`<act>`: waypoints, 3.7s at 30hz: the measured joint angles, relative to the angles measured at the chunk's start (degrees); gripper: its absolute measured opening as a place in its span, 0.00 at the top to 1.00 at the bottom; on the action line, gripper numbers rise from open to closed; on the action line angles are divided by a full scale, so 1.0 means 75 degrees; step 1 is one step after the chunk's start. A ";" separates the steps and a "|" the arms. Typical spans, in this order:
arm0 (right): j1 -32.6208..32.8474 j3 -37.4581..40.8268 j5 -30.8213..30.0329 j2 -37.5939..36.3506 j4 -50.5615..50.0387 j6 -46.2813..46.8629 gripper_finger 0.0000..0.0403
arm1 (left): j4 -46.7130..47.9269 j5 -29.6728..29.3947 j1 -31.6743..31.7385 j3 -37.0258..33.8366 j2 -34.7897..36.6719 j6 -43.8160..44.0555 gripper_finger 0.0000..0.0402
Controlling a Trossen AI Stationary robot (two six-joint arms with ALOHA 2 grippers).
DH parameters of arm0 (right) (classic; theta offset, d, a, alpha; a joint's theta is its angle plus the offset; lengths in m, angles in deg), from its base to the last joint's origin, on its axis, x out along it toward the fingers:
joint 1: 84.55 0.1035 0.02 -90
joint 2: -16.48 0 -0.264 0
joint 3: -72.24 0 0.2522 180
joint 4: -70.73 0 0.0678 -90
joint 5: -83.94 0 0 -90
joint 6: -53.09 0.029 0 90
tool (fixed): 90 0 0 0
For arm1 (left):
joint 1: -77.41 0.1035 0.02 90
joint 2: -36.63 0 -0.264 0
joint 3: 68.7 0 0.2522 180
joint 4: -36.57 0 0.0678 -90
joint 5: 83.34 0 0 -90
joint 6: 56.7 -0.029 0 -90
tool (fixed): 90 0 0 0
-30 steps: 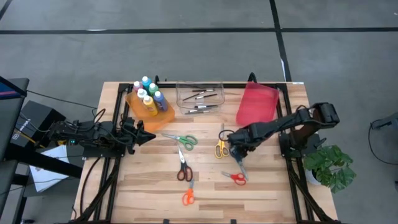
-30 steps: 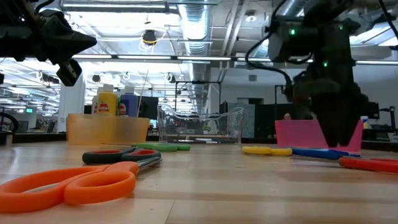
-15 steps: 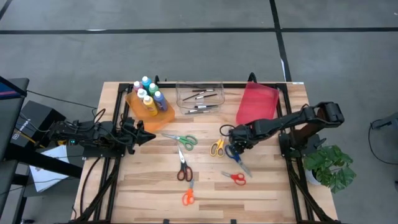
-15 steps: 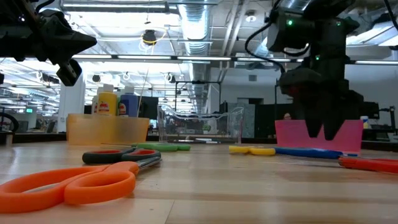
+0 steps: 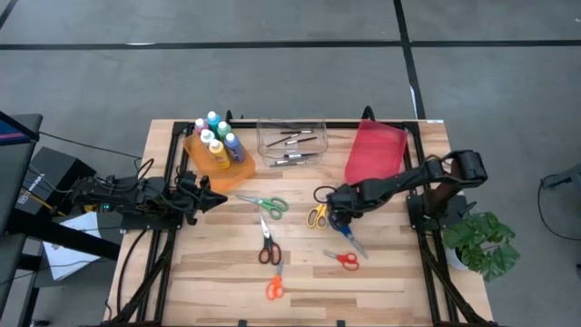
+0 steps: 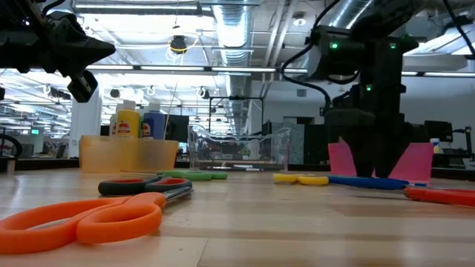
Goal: Pick & Place Paint Supplies
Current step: Put the blue scissor into the red bin
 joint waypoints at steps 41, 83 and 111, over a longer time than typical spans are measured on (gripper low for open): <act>0.0410 0.0075 -0.0029 -0.3063 0.0015 0.0051 0.97 | -0.0020 0.0000 0.0001 -0.0003 0.0000 0.0003 0.99; 0.0193 0.0049 0.0929 -0.5645 0.6489 -0.2423 0.97 | -0.0020 0.0000 0.0001 -0.0003 0.0000 0.0001 0.99; -0.7621 -0.0846 -0.0961 -0.4713 -0.0801 -0.2701 0.97 | -0.0021 0.0003 0.0001 -0.0003 0.0000 0.0000 0.99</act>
